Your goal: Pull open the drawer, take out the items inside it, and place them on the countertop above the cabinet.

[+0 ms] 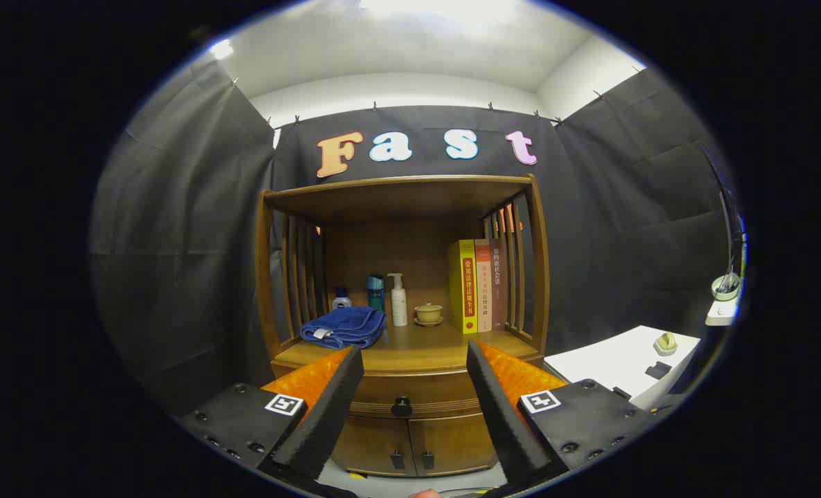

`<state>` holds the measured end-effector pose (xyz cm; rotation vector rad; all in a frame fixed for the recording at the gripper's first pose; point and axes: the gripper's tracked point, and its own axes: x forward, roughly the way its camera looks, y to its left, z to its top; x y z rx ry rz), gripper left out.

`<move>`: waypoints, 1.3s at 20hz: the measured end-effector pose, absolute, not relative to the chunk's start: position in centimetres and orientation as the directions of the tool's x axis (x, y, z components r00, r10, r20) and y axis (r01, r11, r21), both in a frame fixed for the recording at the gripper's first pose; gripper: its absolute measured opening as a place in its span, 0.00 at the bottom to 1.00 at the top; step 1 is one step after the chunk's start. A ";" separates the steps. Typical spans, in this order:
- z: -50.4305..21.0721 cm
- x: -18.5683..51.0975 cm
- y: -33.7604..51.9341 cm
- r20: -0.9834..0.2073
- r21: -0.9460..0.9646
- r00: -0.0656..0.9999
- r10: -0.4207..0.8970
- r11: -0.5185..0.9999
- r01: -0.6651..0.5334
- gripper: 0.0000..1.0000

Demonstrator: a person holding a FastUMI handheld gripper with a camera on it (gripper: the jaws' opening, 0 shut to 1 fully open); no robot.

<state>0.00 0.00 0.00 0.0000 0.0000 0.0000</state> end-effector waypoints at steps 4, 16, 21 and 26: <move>-0.2 0.1 0.1 -0.006 -0.003 1.000 0.002 1.000 -0.002 0.98; -0.5 0.2 0.3 -0.015 -0.006 1.000 0.003 1.000 -0.003 0.98; -0.4 0.5 1.3 0.005 0.011 0.999 0.035 0.999 -0.035 0.98; -1.3 2.2 2.2 0.021 0.006 0.998 0.055 0.998 -0.055 0.98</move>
